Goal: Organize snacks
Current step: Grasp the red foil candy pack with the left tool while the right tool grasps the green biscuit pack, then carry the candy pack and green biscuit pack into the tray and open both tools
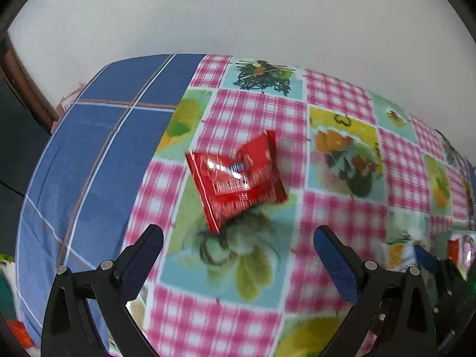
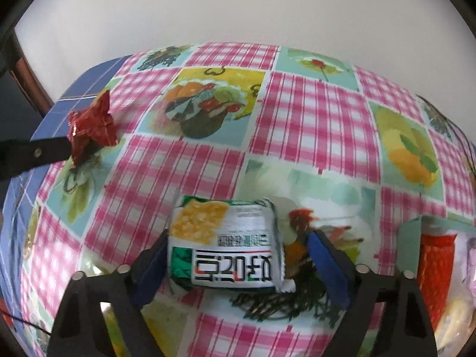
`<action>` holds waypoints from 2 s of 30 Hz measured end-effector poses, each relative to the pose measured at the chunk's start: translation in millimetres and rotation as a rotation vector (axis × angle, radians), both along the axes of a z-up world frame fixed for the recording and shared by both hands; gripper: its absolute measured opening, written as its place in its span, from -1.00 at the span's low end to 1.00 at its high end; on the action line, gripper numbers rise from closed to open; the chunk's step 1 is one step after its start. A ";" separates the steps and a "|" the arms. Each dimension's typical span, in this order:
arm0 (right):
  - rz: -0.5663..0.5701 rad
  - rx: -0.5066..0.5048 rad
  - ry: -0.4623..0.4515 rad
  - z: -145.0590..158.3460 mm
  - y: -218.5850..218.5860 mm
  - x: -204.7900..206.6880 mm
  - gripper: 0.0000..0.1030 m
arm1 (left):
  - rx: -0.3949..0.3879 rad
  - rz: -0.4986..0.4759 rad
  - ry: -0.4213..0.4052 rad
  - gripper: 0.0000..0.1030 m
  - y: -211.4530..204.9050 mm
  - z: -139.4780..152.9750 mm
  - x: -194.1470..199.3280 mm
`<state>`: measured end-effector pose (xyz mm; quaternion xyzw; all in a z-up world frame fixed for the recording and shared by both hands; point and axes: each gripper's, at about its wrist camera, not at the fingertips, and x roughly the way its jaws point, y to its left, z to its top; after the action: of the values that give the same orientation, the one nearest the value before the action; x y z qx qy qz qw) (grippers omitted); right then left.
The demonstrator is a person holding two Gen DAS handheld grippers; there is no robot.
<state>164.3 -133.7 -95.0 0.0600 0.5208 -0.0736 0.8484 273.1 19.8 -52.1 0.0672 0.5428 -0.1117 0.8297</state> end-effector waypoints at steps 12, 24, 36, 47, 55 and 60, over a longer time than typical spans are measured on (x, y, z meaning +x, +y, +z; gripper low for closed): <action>-0.024 0.012 -0.035 5.3 -16.3 6.6 0.23 | -0.058 0.102 0.047 0.28 -0.5 -17.4 42.8; -0.050 0.059 0.004 9.1 -20.5 -4.6 0.18 | -0.098 0.128 0.069 0.05 -7.4 -9.4 11.8; -0.093 0.063 0.018 57.4 -32.4 -61.5 0.18 | -0.205 0.169 0.094 0.05 -34.1 22.8 -75.3; -0.203 0.071 -0.017 99.4 -74.1 -139.4 0.18 | -0.315 0.094 0.097 0.05 -92.0 33.5 -171.8; -0.290 0.062 -0.007 101.6 -112.3 -199.4 0.18 | -0.298 0.011 0.110 0.05 -133.0 33.2 -219.8; -0.339 0.061 -0.018 105.7 -136.5 -225.5 0.18 | -0.292 -0.029 0.132 0.05 -152.2 29.7 -238.0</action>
<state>-61.2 -270.2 10.6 0.1731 0.4978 -0.1993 0.8262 35.0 -132.4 -22.3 -0.0536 0.5733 -0.2057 0.7913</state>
